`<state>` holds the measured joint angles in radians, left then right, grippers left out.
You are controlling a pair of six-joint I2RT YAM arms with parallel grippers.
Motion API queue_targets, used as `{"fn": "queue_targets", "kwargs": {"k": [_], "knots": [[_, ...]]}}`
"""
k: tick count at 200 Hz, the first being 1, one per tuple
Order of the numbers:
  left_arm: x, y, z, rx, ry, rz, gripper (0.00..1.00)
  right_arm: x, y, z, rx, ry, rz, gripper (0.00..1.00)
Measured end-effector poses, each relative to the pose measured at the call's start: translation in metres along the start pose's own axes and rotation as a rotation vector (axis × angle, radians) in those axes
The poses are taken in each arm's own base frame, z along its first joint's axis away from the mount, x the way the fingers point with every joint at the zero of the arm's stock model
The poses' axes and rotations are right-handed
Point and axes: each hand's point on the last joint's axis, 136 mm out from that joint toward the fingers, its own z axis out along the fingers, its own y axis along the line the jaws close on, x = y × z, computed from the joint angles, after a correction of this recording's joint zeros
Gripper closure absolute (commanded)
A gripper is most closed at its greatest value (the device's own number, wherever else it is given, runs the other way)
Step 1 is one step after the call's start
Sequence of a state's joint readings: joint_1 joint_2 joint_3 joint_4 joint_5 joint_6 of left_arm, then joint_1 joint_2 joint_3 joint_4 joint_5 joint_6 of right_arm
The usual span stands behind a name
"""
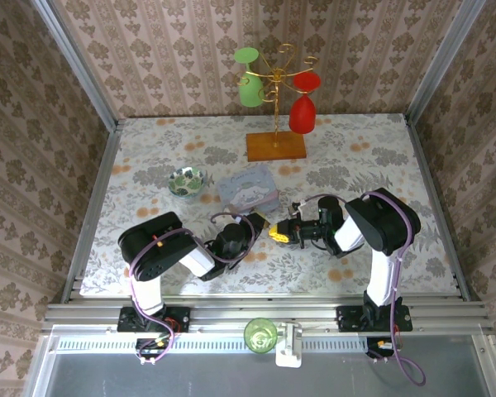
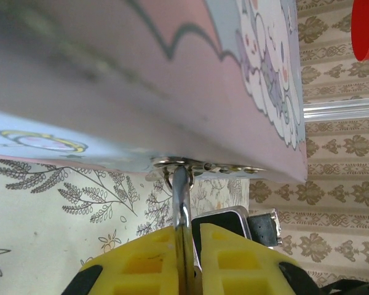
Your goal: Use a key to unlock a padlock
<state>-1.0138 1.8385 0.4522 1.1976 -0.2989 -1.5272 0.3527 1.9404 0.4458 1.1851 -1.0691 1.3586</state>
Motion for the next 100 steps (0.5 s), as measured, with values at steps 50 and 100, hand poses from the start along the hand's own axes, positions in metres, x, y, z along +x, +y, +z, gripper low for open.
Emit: {"fn": "queue_targets", "kwargs": {"k": [50, 100], "knots": [[0.007, -0.003, 0.0, 0.009, 0.025, 0.002, 1.0, -0.008, 0.001, -0.011, -0.013, -0.003, 0.015, 1.0], [0.007, 0.0, 0.001, -0.001, 0.014, 0.007, 1.0, -0.004, -0.001, -0.006, 0.014, -0.048, 0.021, 1.0]]}}
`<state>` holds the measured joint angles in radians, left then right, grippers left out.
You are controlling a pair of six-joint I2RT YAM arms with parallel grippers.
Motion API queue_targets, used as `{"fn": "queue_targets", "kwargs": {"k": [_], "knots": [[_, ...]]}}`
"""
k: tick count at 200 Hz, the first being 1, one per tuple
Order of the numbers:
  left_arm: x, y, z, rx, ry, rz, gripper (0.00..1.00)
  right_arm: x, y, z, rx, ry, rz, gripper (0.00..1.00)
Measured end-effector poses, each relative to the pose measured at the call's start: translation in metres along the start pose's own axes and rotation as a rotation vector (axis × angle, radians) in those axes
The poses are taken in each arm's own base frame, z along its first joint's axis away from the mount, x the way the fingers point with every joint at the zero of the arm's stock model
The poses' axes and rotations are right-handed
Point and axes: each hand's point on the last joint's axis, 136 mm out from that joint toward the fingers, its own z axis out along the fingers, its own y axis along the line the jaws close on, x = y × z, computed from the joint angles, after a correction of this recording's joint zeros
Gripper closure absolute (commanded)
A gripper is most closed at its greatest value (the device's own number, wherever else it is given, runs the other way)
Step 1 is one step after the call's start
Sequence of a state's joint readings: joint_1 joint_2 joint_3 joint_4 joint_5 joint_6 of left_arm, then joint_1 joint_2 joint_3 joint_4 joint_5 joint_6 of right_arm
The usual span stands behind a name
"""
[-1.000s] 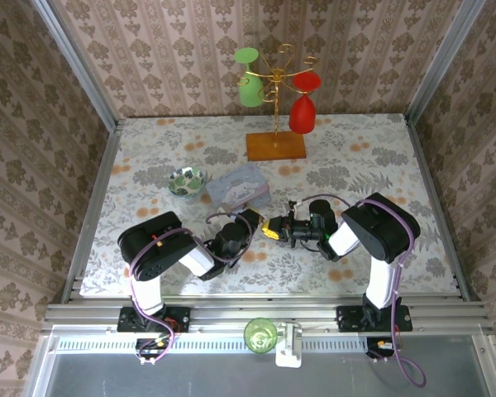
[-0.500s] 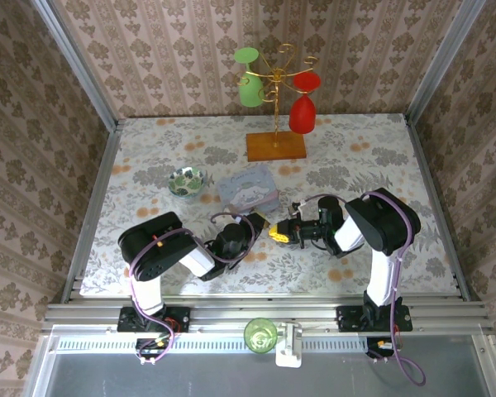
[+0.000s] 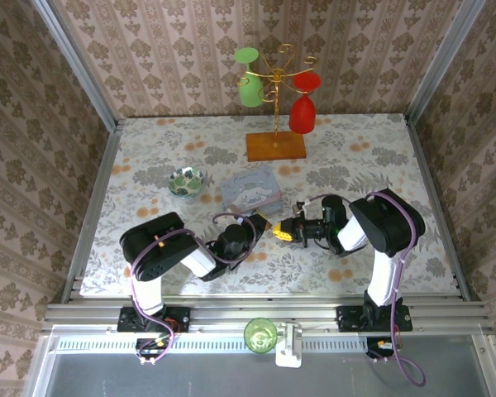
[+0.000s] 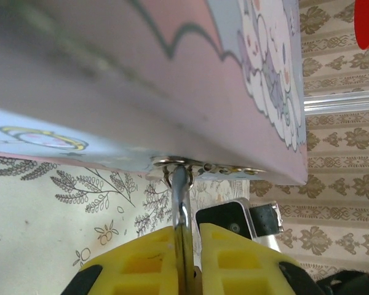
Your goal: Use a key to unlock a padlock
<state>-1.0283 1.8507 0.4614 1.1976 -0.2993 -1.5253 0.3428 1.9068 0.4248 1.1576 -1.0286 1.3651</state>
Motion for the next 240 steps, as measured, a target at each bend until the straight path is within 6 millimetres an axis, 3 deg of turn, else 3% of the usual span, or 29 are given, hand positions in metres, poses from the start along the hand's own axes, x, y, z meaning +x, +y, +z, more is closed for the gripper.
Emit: {"fn": "queue_targets", "kwargs": {"k": [123, 194, 240], "knots": [[-0.005, 0.002, 0.002, -0.03, -0.036, 0.024, 1.0, -0.004, -0.002, 0.008, -0.022, -0.015, 0.006, 1.0], [-0.017, -0.016, 0.005, 0.013, -0.097, -0.03, 1.0, -0.013, 0.023, 0.006, -0.05, -0.065, -0.031, 1.0], [-0.019, -0.021, 0.006, 0.029, -0.099, -0.061, 1.0, -0.014, 0.028, 0.003, -0.006, -0.067, -0.076, 1.0]]}}
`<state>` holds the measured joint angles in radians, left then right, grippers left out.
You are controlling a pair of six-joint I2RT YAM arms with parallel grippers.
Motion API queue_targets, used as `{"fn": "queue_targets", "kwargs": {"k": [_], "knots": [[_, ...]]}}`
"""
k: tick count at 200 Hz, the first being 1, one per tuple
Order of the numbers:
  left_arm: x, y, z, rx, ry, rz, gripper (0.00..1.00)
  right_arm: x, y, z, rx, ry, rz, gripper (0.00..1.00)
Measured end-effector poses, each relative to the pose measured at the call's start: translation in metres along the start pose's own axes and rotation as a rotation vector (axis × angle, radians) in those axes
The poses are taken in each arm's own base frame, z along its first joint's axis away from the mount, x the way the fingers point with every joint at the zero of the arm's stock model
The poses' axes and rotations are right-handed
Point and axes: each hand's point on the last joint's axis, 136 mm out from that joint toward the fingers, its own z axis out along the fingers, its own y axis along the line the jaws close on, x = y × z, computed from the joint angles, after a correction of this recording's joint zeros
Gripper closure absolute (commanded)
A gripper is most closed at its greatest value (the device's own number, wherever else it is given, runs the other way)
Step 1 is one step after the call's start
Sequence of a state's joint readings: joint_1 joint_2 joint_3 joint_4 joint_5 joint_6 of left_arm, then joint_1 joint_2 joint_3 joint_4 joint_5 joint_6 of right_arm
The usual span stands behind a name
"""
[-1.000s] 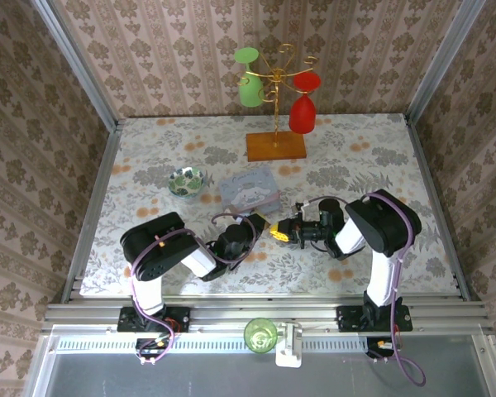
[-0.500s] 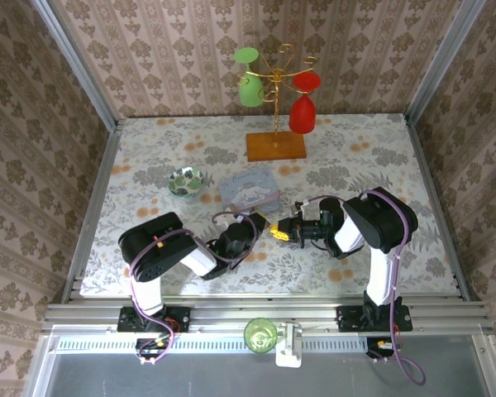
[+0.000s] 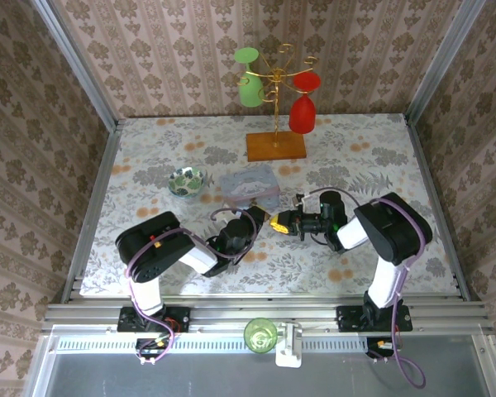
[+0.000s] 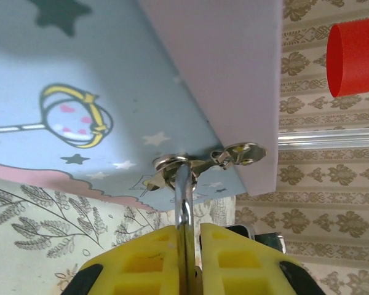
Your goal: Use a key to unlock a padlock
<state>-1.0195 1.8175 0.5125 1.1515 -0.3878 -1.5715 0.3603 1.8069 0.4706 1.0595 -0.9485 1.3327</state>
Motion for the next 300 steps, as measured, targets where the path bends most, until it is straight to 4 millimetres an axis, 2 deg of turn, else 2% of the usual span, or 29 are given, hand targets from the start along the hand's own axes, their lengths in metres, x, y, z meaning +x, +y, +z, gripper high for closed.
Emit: {"fn": "queue_targets", "kwargs": {"k": [19, 70, 128, 192, 237, 300], "knots": [[0.001, -0.005, -0.001, 0.013, 0.009, -0.012, 1.0, -0.001, 0.003, -0.002, 0.01, 0.007, -0.027, 1.0], [-0.002, -0.002, 0.0, 0.001, -0.012, -0.008, 1.0, -0.001, 0.003, 0.004, -0.02, 0.024, 0.009, 1.0], [-0.003, -0.005, -0.001, 0.016, -0.013, -0.038, 1.0, 0.001, 0.009, 0.002, -0.027, 0.018, 0.012, 1.0], [0.006, -0.003, 0.0, 0.008, 0.036, -0.036, 1.0, 0.007, 0.001, -0.002, -0.026, 0.029, -0.018, 1.0], [0.009, 0.01, 0.002, -0.021, 0.045, -0.037, 1.0, 0.007, -0.01, 0.0, -0.011, 0.044, 0.009, 1.0], [0.017, 0.002, 0.006, -0.003, 0.085, -0.051, 1.0, 0.003, -0.008, -0.011, -0.019, 0.108, -0.01, 1.0]]}}
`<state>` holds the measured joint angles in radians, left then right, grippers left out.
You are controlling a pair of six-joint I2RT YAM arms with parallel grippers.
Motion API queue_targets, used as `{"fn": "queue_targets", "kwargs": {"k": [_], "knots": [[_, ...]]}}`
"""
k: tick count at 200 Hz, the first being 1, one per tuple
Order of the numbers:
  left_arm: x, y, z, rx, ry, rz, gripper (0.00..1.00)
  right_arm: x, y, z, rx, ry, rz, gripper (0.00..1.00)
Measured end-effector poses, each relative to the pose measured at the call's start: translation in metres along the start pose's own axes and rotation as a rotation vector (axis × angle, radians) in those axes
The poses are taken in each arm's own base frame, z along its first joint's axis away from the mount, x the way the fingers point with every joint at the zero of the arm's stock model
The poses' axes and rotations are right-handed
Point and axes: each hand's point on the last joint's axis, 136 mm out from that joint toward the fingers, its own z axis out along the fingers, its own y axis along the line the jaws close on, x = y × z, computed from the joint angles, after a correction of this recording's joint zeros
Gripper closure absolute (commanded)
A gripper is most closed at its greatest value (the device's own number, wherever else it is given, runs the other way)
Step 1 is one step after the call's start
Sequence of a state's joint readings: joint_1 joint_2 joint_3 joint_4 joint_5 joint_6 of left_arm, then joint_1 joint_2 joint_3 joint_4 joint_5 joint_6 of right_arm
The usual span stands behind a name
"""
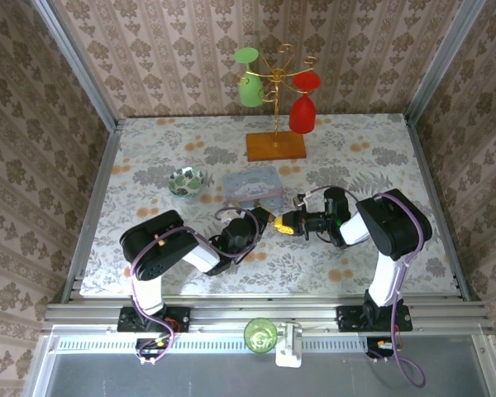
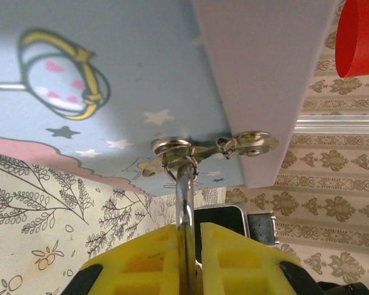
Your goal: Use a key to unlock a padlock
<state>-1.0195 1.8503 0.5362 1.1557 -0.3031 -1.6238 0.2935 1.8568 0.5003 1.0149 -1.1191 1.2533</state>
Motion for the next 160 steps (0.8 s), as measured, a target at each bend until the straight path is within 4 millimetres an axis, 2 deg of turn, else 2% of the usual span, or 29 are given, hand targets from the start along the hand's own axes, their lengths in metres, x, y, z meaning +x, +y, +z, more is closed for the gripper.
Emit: {"fn": "queue_targets", "kwargs": {"k": [40, 85, 160], "knots": [[0.004, -0.003, -0.003, 0.004, 0.03, -0.001, 1.0, 0.003, 0.0, -0.005, 0.018, 0.021, -0.031, 1.0], [0.009, -0.008, -0.006, 0.01, 0.057, 0.038, 1.0, 0.001, 0.001, -0.008, -0.066, 0.072, 0.0, 1.0], [0.008, -0.027, -0.008, 0.053, 0.064, 0.042, 1.0, 0.0, 0.022, -0.007, -0.113, 0.085, -0.004, 1.0]]}}
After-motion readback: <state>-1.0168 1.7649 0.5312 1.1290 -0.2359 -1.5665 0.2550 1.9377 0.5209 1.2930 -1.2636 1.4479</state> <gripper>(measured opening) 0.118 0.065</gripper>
